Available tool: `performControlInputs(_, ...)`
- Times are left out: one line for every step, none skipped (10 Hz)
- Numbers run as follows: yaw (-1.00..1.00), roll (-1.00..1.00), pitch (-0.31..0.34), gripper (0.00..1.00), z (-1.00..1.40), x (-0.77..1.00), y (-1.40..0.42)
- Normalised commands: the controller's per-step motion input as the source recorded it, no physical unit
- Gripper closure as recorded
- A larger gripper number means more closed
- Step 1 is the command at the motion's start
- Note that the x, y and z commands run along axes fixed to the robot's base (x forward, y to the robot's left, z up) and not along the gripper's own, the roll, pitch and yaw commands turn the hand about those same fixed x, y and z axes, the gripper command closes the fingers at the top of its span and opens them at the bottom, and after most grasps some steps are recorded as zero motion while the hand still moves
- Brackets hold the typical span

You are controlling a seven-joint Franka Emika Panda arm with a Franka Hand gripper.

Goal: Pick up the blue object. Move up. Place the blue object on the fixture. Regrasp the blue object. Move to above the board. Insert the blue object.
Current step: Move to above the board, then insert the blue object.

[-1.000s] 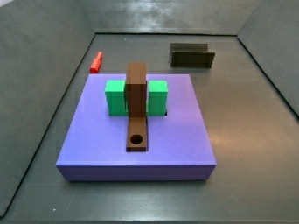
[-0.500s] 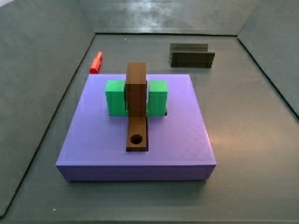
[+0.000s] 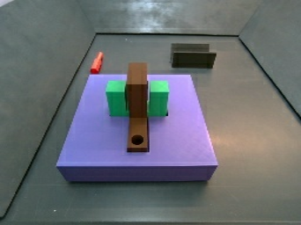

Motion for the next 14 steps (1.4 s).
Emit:
performControlInputs(-0.01,-0.23,-0.052,1.00,0.00,-0.06,0.01)
performControlInputs(0.00,-0.01,0.000,1.00,0.00,0.00,0.00)
performControlInputs(0.00,-0.12,0.000,1.00,-0.09,-0.03,-0.03)
performControlInputs(0.00,-0.26,0.000,1.00,-0.13,0.00,-0.18)
performControlInputs(0.00,-0.35,0.000,1.00,-0.32,0.00,-0.64)
performControlInputs(0.00,-0.37,0.000,1.00,-0.28,0.00,-0.74)
performControlInputs(0.00,-0.39,0.000,1.00,-0.25,0.00,-0.73)
performControlInputs(0.00,-0.28,-0.051,1.00,-0.35,0.00,-0.69)
performControlInputs(0.00,-0.14,-0.117,1.00,-0.29,0.00,-0.62)
performControlInputs(0.00,-0.05,-0.101,1.00,-0.25,0.00,-0.45)
performControlInputs(0.00,-0.04,-0.107,1.00,-0.26,-0.02,-0.39)
performControlInputs(0.00,0.00,-0.007,1.00,-0.14,0.00,-0.25)
performControlInputs(0.00,-0.07,-0.041,1.00,-0.17,-0.03,-0.09)
performControlInputs(0.00,-0.03,-0.064,1.00,-0.41,0.00,-0.12)
